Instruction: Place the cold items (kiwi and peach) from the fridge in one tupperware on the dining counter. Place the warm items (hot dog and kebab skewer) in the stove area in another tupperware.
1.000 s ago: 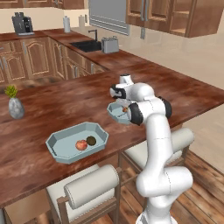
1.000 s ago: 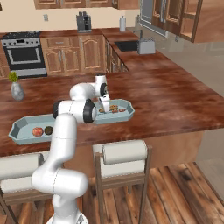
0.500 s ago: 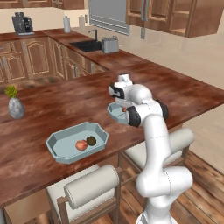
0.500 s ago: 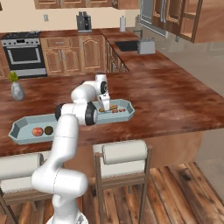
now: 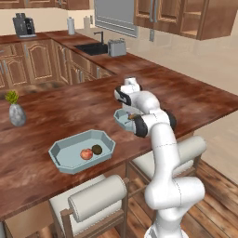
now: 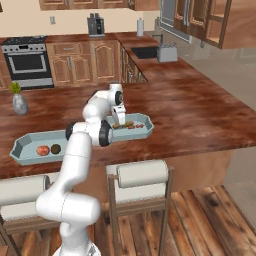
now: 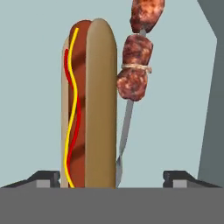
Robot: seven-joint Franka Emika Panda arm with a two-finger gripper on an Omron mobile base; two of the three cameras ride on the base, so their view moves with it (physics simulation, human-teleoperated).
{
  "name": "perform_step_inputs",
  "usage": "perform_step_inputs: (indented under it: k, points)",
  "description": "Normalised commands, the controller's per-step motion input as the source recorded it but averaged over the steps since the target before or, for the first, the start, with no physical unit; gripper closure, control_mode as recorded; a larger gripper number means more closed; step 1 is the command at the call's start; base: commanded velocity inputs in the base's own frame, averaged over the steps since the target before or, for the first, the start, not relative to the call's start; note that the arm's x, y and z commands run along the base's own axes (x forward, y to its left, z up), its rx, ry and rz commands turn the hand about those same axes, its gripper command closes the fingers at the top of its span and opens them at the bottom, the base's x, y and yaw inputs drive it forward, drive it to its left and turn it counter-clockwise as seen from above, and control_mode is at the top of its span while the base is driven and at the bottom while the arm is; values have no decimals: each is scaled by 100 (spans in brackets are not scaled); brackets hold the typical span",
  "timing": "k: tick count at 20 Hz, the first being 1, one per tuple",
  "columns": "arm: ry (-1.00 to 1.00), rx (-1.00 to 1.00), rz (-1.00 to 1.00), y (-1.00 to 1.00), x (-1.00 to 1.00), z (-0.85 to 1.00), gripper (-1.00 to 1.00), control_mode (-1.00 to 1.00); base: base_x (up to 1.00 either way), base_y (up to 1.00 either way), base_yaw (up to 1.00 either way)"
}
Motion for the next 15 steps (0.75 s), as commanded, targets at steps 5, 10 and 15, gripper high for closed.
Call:
perform_step_inputs:
  k: [5,10,15]
  points:
    - [-16,0,0,0,-46,16,-100,-100,0,0,0]
    - [-29,0,-1,0,-82,48,-100,-100,0,0,0]
    - [-38,2,-1,0,-100,46,-100,-100,0,0,0]
